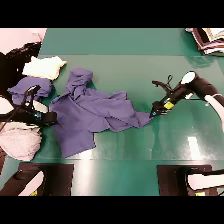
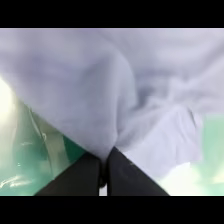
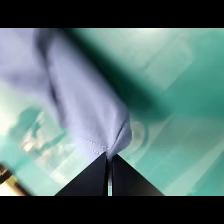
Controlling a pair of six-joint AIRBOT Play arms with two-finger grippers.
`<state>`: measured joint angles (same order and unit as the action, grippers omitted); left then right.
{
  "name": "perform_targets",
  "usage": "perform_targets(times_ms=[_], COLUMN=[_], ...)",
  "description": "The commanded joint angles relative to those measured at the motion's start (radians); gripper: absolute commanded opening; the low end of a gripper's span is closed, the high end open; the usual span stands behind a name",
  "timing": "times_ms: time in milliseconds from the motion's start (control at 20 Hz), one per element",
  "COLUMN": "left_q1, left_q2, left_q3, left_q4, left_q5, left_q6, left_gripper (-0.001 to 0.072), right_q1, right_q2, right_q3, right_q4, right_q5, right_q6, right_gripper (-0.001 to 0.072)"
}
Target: Fold the shirts.
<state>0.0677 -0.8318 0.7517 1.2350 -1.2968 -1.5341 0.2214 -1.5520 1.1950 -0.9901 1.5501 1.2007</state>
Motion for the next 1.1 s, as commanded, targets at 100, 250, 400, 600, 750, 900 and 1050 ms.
perform_targets(times_ms=[100,250,400,600,750,900,1050], left_q1=[0.0,0.0,0.0,0.0,0.0,0.0,0.0], left_q2=[0.107,0.116,0.116,0.116,0.116,0.116,0.114], left_q3=[0.273,0.582,0.874,1.167,1.316,1.412,1.429], left_q4=[-0.048,-0.064,-0.064,-0.064,-0.065,-0.066,-0.063], left_q5=[-0.109,-0.101,-0.011,0.135,0.233,0.344,0.369], left_q6=[0.048,0.042,0.04,-0.007,-0.012,-0.037,-0.041], left_gripper=[0.0025,0.0025,0.0025,0.0025,0.0024,0.0024,0.0024], right_q1=[-0.171,-0.362,-0.522,-0.653,-0.749,-0.851,-0.953], right_q2=[0.285,0.47,0.589,0.677,0.711,0.718,0.669], right_q3=[0.002,0.005,0.125,0.367,0.541,0.693,0.856], right_q4=[0.357,0.598,0.623,0.621,0.62,0.62,0.619], right_q5=[0.039,-0.061,-0.1,-0.193,-0.226,-0.26,-0.24], right_q6=[-0.001,-0.002,-0.009,-0.009,-0.009,-0.001,0.063], right_gripper=[0.0012,0.0012,0.0012,0.0012,0.0012,0.0012,0.0012])
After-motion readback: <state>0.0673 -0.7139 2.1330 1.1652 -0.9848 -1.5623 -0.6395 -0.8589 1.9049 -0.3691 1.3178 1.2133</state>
